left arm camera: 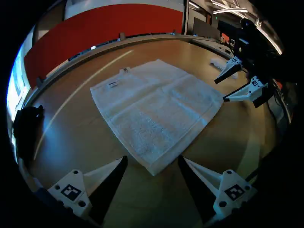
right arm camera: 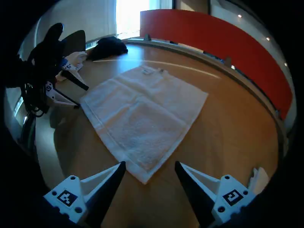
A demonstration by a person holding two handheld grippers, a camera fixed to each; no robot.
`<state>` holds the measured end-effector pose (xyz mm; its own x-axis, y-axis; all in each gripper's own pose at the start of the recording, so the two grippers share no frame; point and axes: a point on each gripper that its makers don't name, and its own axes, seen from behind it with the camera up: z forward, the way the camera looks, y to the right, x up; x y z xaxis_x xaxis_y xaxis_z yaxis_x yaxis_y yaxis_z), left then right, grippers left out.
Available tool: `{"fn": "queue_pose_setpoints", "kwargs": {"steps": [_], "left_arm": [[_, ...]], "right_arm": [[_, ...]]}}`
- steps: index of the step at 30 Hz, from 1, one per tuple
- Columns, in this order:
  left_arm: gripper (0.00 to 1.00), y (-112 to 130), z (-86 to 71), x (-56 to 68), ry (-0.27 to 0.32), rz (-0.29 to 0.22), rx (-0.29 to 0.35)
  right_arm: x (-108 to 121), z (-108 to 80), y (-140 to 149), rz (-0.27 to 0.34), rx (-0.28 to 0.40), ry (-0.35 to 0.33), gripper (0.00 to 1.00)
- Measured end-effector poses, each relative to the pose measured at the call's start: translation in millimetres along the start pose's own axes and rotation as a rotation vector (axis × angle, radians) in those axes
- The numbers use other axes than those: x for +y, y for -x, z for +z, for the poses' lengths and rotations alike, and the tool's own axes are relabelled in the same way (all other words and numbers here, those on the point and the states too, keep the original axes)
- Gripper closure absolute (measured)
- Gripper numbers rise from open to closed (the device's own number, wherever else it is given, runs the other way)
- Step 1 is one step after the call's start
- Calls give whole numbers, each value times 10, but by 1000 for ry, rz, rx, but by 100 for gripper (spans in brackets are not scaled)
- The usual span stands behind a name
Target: Fold towel
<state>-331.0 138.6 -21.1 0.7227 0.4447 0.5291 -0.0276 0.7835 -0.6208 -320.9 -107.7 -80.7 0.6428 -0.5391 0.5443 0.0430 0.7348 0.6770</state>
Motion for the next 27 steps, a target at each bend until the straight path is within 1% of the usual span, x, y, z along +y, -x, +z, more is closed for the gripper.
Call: {"fn": "queue_pose_setpoints", "kwargs": {"steps": [2, 8, 11, 15, 17, 23, 25, 27], "left_arm": [[2, 18, 13, 22, 9, -2, -8], [2, 29, 19, 30, 10, 7, -12], [2, 39, 20, 32, 8, 18, -14], [2, 38, 18, 30, 0, 26, -17], [2, 39, 16, 26, -1, 20, -20], [4, 36, 19, 21, -12, 15, -27], [10, 36, 16, 10, -20, 6, -28], [19, 39, 13, 2, -26, -3, -28]], "right_arm": [[-5, 4, 23, -3, -6, -3, 0], [-30, 22, 87, -11, -23, -13, 1], [-53, 43, 118, -10, -30, -23, 3], [-52, 46, 123, -1, -24, -25, 7], [-43, 47, 123, 2, -22, -24, 11], [-22, 49, 124, 13, -21, -18, 30], [-16, 48, 126, 16, -19, -17, 36], [-9, 47, 128, 19, -18, -15, 42]]}}
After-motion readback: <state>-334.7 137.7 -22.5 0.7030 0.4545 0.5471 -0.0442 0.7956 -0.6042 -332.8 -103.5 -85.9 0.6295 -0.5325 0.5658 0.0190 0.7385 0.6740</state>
